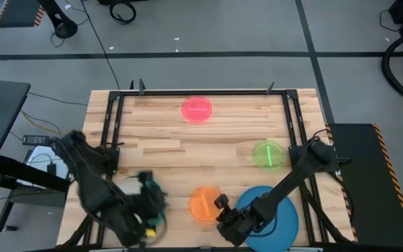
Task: Stack plastic plates
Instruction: Stack the orange transparent plate on top of the green transparent plate
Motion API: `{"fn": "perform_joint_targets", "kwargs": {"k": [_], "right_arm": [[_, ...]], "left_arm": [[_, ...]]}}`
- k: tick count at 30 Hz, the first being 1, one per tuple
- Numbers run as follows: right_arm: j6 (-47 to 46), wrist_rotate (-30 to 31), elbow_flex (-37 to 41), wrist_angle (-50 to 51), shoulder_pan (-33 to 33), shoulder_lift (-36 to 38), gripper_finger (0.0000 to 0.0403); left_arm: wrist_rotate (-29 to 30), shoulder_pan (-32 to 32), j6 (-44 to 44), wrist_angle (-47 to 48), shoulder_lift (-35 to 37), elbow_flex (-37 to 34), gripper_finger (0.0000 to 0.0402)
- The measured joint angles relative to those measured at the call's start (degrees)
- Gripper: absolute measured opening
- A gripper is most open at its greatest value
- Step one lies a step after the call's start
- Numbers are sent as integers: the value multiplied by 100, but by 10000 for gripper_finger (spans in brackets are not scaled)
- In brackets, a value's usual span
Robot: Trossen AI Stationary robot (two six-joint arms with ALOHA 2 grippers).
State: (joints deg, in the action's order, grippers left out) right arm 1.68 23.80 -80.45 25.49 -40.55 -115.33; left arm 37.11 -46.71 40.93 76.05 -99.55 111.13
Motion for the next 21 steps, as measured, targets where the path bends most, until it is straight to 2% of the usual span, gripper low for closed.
{"fn": "perform_joint_targets", "kwargs": {"k": [4,7,9,13,17,19,21], "right_arm": [[-960,548,-94,1480,132,748,6],[-2430,679,25,2900,364,1358,6],[-3361,664,353,3604,501,1725,5],[-4672,475,1380,3947,728,2478,5],[-5343,311,2440,3893,972,2963,5],[-5530,225,2814,3894,1035,3079,5],[-5689,177,3104,3859,1075,3089,5]], "left_arm": [[920,-212,1081,968,550,-329,141],[1203,-386,1530,662,1211,-1296,141],[1195,-468,1568,-6,1686,-2229,141],[982,-271,1072,-2031,2594,-4277,141],[196,280,-128,-5164,3152,-6226,141],[-265,550,-842,-6841,3207,-6946,141],[-662,784,-1414,-8030,3207,-7423,141]]}}
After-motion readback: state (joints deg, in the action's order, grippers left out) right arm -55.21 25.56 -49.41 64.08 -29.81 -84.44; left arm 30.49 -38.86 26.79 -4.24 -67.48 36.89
